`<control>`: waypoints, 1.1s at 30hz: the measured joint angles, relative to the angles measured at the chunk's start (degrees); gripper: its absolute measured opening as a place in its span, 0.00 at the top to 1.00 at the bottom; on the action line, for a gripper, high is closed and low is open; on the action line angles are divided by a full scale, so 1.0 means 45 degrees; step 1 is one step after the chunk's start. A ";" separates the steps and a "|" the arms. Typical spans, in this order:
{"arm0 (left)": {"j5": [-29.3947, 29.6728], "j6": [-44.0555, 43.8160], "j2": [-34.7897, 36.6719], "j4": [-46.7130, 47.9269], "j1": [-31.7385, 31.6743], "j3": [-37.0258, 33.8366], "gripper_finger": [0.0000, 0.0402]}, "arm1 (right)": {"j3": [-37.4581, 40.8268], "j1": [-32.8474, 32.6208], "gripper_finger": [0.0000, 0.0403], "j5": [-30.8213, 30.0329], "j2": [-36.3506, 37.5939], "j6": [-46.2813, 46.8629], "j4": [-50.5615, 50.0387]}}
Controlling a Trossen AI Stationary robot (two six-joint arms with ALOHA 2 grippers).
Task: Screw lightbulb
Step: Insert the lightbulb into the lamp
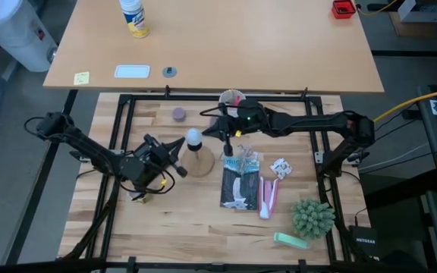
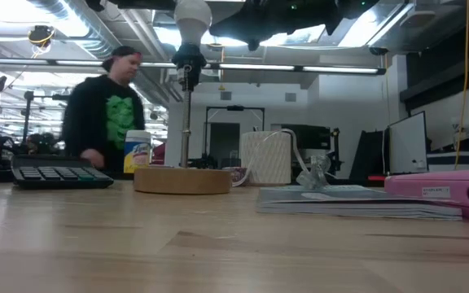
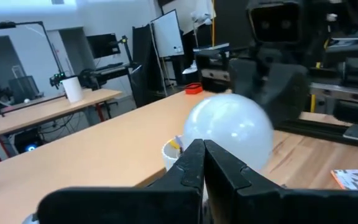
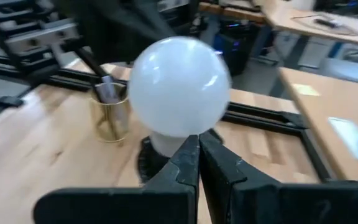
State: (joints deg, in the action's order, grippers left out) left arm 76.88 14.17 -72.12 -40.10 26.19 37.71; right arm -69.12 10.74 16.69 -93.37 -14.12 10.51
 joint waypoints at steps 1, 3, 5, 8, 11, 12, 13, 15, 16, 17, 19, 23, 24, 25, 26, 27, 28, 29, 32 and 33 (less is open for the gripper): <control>0.0000 -0.0015 0.0000 -0.0005 0.0034 0.0000 1.00 | 0.0000 0.0002 0.96 -0.0282 0.0067 -0.0120 0.0070; 0.0005 -0.0019 -0.0005 -0.0072 0.0121 0.0000 1.00 | 0.0000 0.0010 0.96 -0.0832 0.0210 -0.0253 0.0083; 0.0005 0.0054 -0.0005 -0.0332 0.0231 0.0000 1.00 | -0.0010 0.0015 0.96 -0.1197 0.0265 -0.0259 0.0212; 0.0012 0.0302 -0.0005 -0.0681 0.0414 0.0000 1.00 | -0.0010 0.0015 0.96 -0.1243 0.0265 -0.0259 0.0473; -0.0202 0.0199 -0.0005 -0.0650 0.0546 -0.0001 1.00 | -0.0010 0.0019 0.96 -0.1237 0.0289 -0.0259 0.0771; -0.0401 0.0029 -0.0005 -0.0597 0.0575 -0.0004 1.00 | -0.0010 0.0019 0.96 -0.1233 0.0289 -0.0259 0.0758; -0.0657 -0.0090 -0.0005 -0.0568 0.0590 0.0000 1.00 | -0.0010 0.0019 0.96 -0.1226 0.0289 -0.0259 0.0745; -0.1098 -0.0165 -0.0010 -0.0545 0.0591 -0.0005 1.00 | -0.0010 0.0019 0.96 -0.1005 0.0289 -0.0228 0.0689; -0.1246 -0.0174 -0.0010 -0.0551 0.0560 -0.0001 1.00 | -0.0010 0.0019 0.96 -0.0779 0.0289 -0.0167 0.0688; -0.1309 -0.0193 -0.0010 -0.0552 0.0525 -0.0003 1.00 | -0.0010 0.0019 0.96 -0.0527 0.0289 -0.0097 0.0688; -0.1327 -0.0362 -0.0010 -0.0485 0.0434 -0.0005 1.00 | -0.0010 0.0019 0.96 -0.0118 0.0287 0.0050 0.0678; -0.1335 -0.0910 -0.0010 0.0068 0.0225 0.0000 1.00 | -0.0010 0.0015 0.96 0.0114 0.0289 0.0155 0.0663; -0.1350 -0.1100 -0.0010 0.0234 0.0171 -0.0001 1.00 | -0.0010 0.0019 0.96 0.0176 0.0289 0.0159 0.0659; -0.1354 -0.1317 -0.0010 0.0398 0.0121 0.0000 1.00 | -0.0010 0.0015 0.96 0.0226 0.0289 0.0167 0.0659; -0.1363 -0.1427 -0.0010 0.0531 0.0069 0.0000 1.00 | -0.0010 0.0015 0.96 0.0295 0.0289 0.0185 0.0658; -0.1366 -0.1491 -0.0010 0.0568 0.0036 -0.0005 1.00 | -0.0010 0.0015 0.96 0.0423 0.0288 0.0188 0.0654; -0.1367 -0.1504 -0.0010 0.0566 0.0000 -0.0003 1.00 | -0.0010 0.0015 0.96 0.0550 0.0289 0.0188 0.0645; -0.1365 -0.1493 -0.0010 0.0556 -0.0020 -0.0002 1.00 | -0.0010 0.0015 0.96 0.0610 0.0289 0.0188 0.0621; -0.1197 -0.1403 -0.0010 0.0544 -0.0017 -0.0003 1.00 | -0.0010 0.0015 0.96 0.0933 0.0289 0.0399 0.0571; -0.1061 -0.1408 -0.0010 0.0544 -0.0016 -0.0001 1.00 | -0.0010 0.0015 0.96 0.1025 0.0289 0.0475 0.0567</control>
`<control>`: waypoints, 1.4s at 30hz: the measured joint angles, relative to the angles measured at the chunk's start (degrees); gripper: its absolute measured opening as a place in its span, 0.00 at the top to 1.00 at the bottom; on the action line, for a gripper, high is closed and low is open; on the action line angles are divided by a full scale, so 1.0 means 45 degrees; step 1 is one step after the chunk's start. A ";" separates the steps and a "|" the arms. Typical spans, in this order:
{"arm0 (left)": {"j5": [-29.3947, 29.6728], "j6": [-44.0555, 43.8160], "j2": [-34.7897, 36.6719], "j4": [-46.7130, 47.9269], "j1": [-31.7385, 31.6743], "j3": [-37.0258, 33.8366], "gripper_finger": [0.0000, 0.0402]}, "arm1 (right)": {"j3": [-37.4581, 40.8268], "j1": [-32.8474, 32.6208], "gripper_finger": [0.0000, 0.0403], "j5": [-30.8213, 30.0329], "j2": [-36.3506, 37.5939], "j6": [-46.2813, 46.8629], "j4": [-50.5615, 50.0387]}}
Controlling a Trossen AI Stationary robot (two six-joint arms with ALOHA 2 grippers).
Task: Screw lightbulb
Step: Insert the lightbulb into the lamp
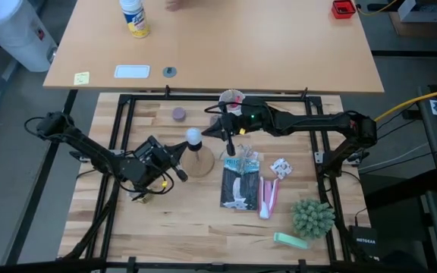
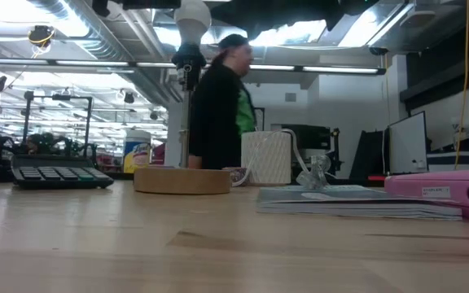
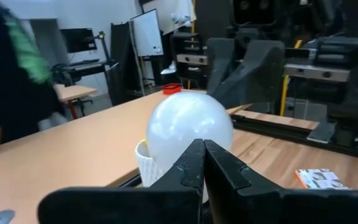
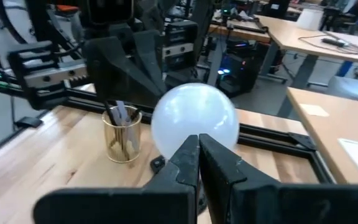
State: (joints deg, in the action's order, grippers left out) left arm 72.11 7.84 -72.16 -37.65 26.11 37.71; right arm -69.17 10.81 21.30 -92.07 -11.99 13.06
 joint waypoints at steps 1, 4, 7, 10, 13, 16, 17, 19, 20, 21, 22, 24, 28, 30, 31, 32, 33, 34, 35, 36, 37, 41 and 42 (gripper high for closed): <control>0.0108 0.0000 0.0000 -0.0005 0.0003 0.0000 1.00 | 0.0000 0.0000 0.96 0.0115 0.0000 0.0012 -0.0009; 0.0385 0.0005 0.0000 0.0010 0.0008 -0.0003 1.00 | 0.0000 -0.0109 0.96 0.0189 -0.0002 0.0034 -0.0010; 0.0638 0.0140 0.0000 0.0005 0.0008 -0.0003 1.00 | 0.0000 -0.0322 0.96 0.0269 -0.0003 0.0034 -0.0027; 0.1262 0.0259 0.0000 0.0019 0.0008 -0.0001 1.00 | 0.0000 -0.0573 0.96 0.0289 -0.0005 -0.0065 -0.0160; 0.1740 0.0386 0.0000 0.0024 0.0039 -0.0003 1.00 | 0.0005 -0.0694 0.96 0.0309 -0.0005 -0.0115 -0.0180; 0.1785 0.0723 0.0000 -0.0138 0.0190 -0.0003 1.00 | 0.0005 -0.0656 0.96 0.0089 0.0105 -0.0278 -0.0182; 0.1789 0.0812 0.0000 -0.0232 0.0275 -0.0003 1.00 | 0.0007 -0.0646 0.96 -0.0252 0.0178 -0.0355 -0.0187; 0.1790 0.1055 0.0000 -0.0422 0.0440 -0.0003 1.00 | 0.0010 -0.0640 0.96 -0.1120 0.0334 -0.0634 -0.0111; 0.1771 0.1178 0.0000 -0.0521 0.0537 -0.0003 1.00 | 0.0010 -0.0636 0.96 -0.1580 0.0399 -0.0838 -0.0071; 0.1764 0.1260 0.0000 -0.0549 0.0629 0.0001 1.00 | 0.0005 -0.0636 0.96 -0.1991 0.0417 -0.1095 0.0101; 0.1695 0.1253 0.0000 -0.0554 0.0694 -0.0001 1.00 | 0.0005 -0.0636 0.96 -0.2333 0.0418 -0.1325 0.0300; 0.1178 0.1018 0.0000 -0.0481 0.0791 0.0001 1.00 | 0.0010 -0.0606 0.96 -0.2663 0.0407 -0.1443 0.0571; -0.0437 0.0438 0.0000 -0.0388 0.0639 -0.0003 1.00 | 0.0005 -0.0456 0.96 -0.2599 0.0128 -0.1447 0.1149; -0.0688 0.0051 0.0000 -0.0200 0.0472 -0.0003 1.00 | 0.0010 -0.0415 0.96 -0.2599 -0.0026 -0.1443 0.1228; -0.0701 -0.0041 0.0000 -0.0029 0.0397 -0.0003 1.00 | 0.0010 -0.0389 0.96 -0.2599 -0.0097 -0.1443 0.1234; -0.0710 -0.0144 0.0000 0.0085 0.0317 0.0001 1.00 | 0.0010 -0.0389 0.96 -0.2599 -0.0162 -0.1443 0.1332; -0.0739 -0.0293 0.0000 0.0238 0.0227 0.0001 1.00 | 0.0010 -0.0389 0.96 -0.2603 -0.0198 -0.1443 0.1366; -0.0736 -0.0408 0.0000 0.0421 0.0148 -0.0001 1.00 | 0.0010 -0.0389 0.96 -0.2601 -0.0269 -0.1443 0.1403; -0.0747 -0.0563 0.0000 0.0553 0.0076 -0.0001 1.00 | 0.0010 -0.0389 0.96 -0.2602 -0.0349 -0.1439 0.1465; -0.0744 -0.0652 0.0000 0.0664 0.0015 -0.0003 1.00 | 0.0010 -0.0389 0.96 -0.2603 -0.0393 -0.1438 0.1402; -0.0738 -0.0705 0.0000 0.0709 -0.0022 -0.0003 1.00 | 0.0015 -0.0389 0.96 -0.2604 -0.0413 -0.1438 0.1271; -0.0483 -0.0589 0.0000 0.0695 -0.0075 0.0001 1.00 | 0.0010 -0.0392 0.96 -0.2599 -0.0403 -0.1433 0.1239; -0.0240 -0.0557 0.0000 0.0717 -0.0074 -0.0003 1.00 | 0.0010 -0.0393 0.96 -0.2608 -0.0405 -0.1433 0.1231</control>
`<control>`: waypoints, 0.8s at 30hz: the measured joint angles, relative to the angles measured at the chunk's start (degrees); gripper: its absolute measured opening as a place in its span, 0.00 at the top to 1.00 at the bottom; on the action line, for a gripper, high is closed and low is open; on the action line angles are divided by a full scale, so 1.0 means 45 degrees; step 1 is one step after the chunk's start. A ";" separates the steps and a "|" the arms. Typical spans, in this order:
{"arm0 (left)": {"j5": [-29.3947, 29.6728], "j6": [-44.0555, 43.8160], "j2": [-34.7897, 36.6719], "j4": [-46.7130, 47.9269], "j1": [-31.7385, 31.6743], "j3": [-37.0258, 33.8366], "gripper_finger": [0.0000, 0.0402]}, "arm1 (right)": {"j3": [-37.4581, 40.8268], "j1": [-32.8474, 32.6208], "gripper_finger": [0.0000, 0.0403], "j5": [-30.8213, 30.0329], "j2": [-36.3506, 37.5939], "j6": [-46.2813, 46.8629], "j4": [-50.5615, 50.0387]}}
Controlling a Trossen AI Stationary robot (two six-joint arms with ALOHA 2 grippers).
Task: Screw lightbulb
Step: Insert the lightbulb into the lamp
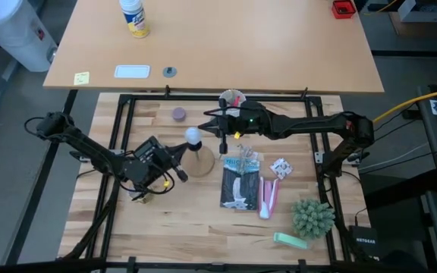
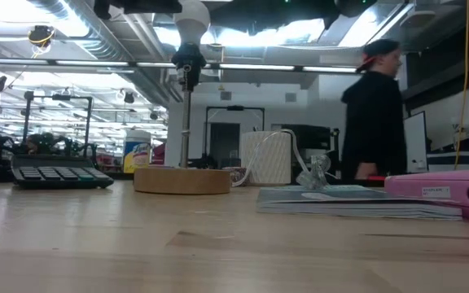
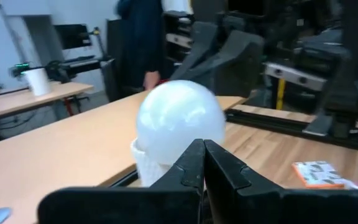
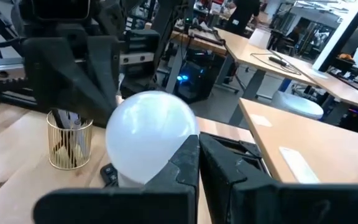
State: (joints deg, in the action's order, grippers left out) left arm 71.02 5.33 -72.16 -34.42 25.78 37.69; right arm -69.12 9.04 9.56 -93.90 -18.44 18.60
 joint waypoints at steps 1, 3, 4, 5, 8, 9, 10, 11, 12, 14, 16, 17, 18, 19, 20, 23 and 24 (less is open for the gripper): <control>0.0233 0.0003 0.0000 0.0008 0.0003 0.0000 1.00 | 0.0000 0.0000 0.96 0.0000 0.0002 0.0003 -0.0028; 0.0585 -0.0054 0.0000 0.0100 0.0010 0.0002 1.00 | 0.0000 0.0000 0.96 0.0108 0.0007 0.0031 -0.0183; 0.0642 -0.0082 0.0000 0.0114 0.0011 0.0000 1.00 | -0.0001 0.0001 0.96 0.0177 0.0007 0.0074 -0.0294; 0.0650 -0.0089 0.0000 0.0123 0.0020 0.0000 1.00 | -0.0005 0.0006 0.96 0.0341 0.0013 0.0184 -0.0444; 0.0696 -0.0094 0.0000 0.0143 0.0024 0.0002 1.00 | -0.0005 0.0019 0.96 0.0732 0.0025 0.0707 -0.0689; 0.0771 -0.0093 0.0000 0.0147 0.0024 0.0002 1.00 | -0.0008 0.0021 0.96 0.0874 0.0034 0.0810 -0.0737; 0.0875 -0.0098 0.0000 0.0166 0.0024 0.0000 1.00 | -0.0010 0.0019 0.96 0.0993 0.0036 0.0924 -0.0762; 0.1008 -0.0132 0.0000 0.0198 0.0024 0.0000 1.00 | -0.0010 0.0019 0.96 0.1139 0.0038 0.1025 -0.0771; 0.1132 -0.0171 0.0000 0.0211 0.0024 0.0003 1.00 | -0.0010 0.0019 0.96 0.1273 0.0041 0.1098 -0.0776; 0.1283 -0.0216 0.0000 0.0221 0.0024 0.0000 1.00 | -0.0010 0.0019 0.96 0.1475 0.0046 0.1181 -0.0801; 0.1311 -0.0206 0.0000 0.0221 0.0024 0.0000 1.00 | -0.0010 0.0019 0.96 0.1580 0.0046 0.1200 -0.0813; 0.1333 -0.0206 0.0000 0.0221 0.0024 0.0000 1.00 | -0.0010 0.0019 0.96 0.1624 0.0046 0.1283 -0.0813; 0.1396 -0.0222 0.0000 0.0229 0.0024 0.0000 1.00 | -0.0010 0.0019 0.96 0.1690 0.0046 0.1399 -0.0813; 0.1495 -0.0235 0.0000 0.0230 0.0024 0.0000 1.00 | -0.0010 0.0015 0.96 0.1789 0.0046 0.1468 -0.0825; 0.1601 -0.0232 0.0000 0.0234 0.0021 0.0000 1.00 | -0.0010 0.0005 0.96 0.1904 0.0046 0.1486 -0.0848; 0.1880 -0.0216 0.0005 0.0235 0.0005 0.0000 1.00 | -0.0010 -0.0024 0.96 0.2365 0.0046 0.1520 -0.0862; 0.1933 -0.0211 0.0005 0.0234 0.0000 0.0000 1.00 | -0.0010 -0.0034 0.96 0.2542 0.0046 0.1525 -0.0863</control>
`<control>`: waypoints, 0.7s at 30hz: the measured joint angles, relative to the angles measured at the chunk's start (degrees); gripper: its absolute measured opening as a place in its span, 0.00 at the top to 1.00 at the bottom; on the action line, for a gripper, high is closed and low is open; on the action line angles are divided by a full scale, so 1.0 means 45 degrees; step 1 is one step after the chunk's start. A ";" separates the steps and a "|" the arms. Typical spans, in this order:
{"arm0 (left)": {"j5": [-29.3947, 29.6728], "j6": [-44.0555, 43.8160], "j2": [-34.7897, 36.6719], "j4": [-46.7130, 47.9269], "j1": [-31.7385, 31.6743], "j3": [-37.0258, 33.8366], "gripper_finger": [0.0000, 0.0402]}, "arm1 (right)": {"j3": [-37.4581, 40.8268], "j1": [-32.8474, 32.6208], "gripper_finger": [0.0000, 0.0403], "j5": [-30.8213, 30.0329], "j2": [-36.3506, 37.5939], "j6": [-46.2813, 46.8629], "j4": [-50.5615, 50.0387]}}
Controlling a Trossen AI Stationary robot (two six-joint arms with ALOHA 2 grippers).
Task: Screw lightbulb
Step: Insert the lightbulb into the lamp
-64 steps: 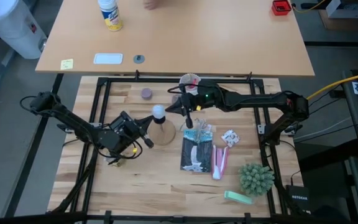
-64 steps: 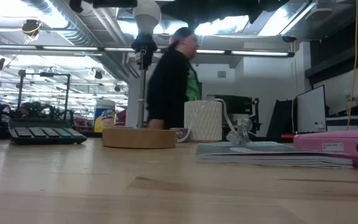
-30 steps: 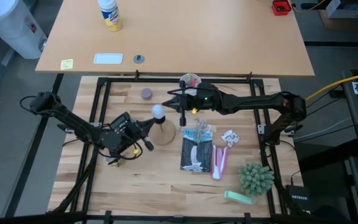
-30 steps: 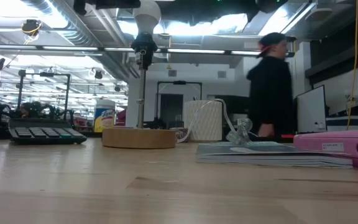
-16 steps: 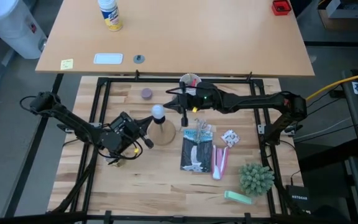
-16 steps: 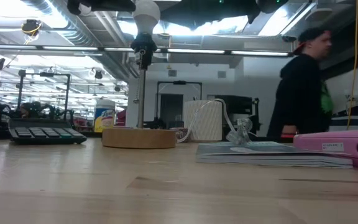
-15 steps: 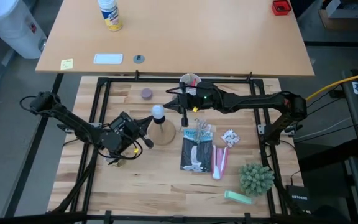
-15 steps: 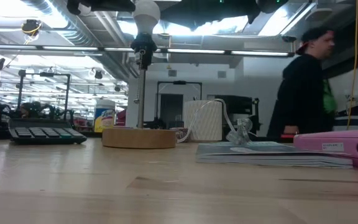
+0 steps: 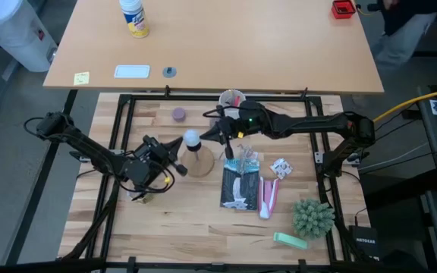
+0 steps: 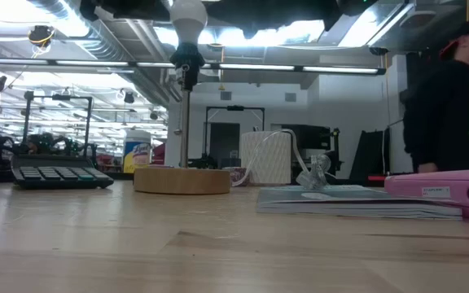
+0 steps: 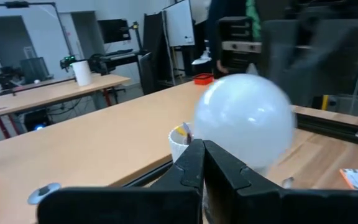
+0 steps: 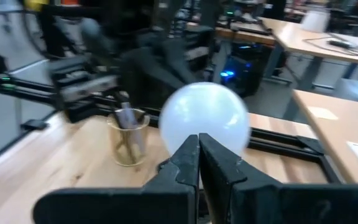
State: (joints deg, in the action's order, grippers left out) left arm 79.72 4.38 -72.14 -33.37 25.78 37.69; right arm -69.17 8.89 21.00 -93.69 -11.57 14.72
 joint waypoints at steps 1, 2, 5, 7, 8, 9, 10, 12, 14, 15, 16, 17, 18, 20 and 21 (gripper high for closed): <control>0.0012 0.0000 0.0000 -0.0014 -0.0001 0.0000 1.00 | 0.0000 -0.0012 0.96 0.0187 -0.0005 0.0002 -0.0005; -0.0011 0.0000 0.0000 -0.0028 -0.0010 0.0000 1.00 | 0.0000 -0.0015 0.96 0.0323 -0.0015 0.0010 -0.0009; -0.0101 -0.0003 0.0000 -0.0033 -0.0019 0.0000 1.00 | 0.0005 -0.0015 0.96 0.0630 -0.0044 0.0299 -0.0075; -0.0138 -0.0028 0.0000 -0.0033 -0.0026 0.0000 1.00 | 0.0010 -0.0015 0.96 0.0683 -0.0049 0.0335 -0.0087; -0.0141 -0.0023 0.0000 -0.0033 -0.0028 0.0000 1.00 | 0.0010 -0.0013 0.96 0.0681 -0.0049 0.0335 -0.0079; -0.0127 -0.0008 0.0000 -0.0038 -0.0028 0.0000 1.00 | 0.0010 -0.0005 0.96 0.0678 -0.0049 0.0335 -0.0070; -0.0051 0.0010 0.0000 -0.0038 -0.0024 0.0000 1.00 | 0.0010 -0.0005 0.96 0.0674 -0.0049 0.0334 -0.0061; 0.0283 0.0059 0.0000 -0.0050 0.0037 0.0000 1.00 | 0.0010 0.0010 0.96 0.0653 -0.0013 0.0310 -0.0039; 0.0767 0.0372 0.0000 -0.0164 0.0187 0.0000 1.00 | 0.0015 0.0019 0.96 0.0606 0.0110 0.0259 -0.0015; 0.0977 0.0551 0.0000 -0.0262 0.0278 0.0000 1.00 | 0.0015 0.0019 0.96 0.0594 0.0251 0.0186 -0.0007; 0.1195 0.0807 0.0000 -0.0434 0.0371 0.0000 1.00 | 0.0015 0.0019 0.96 0.0582 0.0370 0.0125 0.0006; 0.1354 0.1025 0.0000 -0.0642 0.0467 0.0000 1.00 | 0.0010 0.0019 0.96 0.0542 0.0503 0.0027 0.0090; 0.1489 0.1221 0.0000 -0.0843 0.0566 0.0000 1.00 | 0.0010 0.0019 0.96 0.0373 0.0637 -0.0154 0.0060; 0.1610 0.1705 0.0000 -0.1254 0.0734 0.0000 1.00 | 0.0010 0.0019 0.96 -0.0161 0.0851 -0.0499 0.0070; 0.1618 0.1911 0.0000 -0.1489 0.0835 0.0000 1.00 | 0.0010 0.0019 0.96 -0.0477 0.0919 -0.0657 0.0077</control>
State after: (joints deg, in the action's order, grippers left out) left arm 87.01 12.98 -72.14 -40.07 29.54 37.69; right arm -69.12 8.97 18.86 -89.55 -14.53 15.06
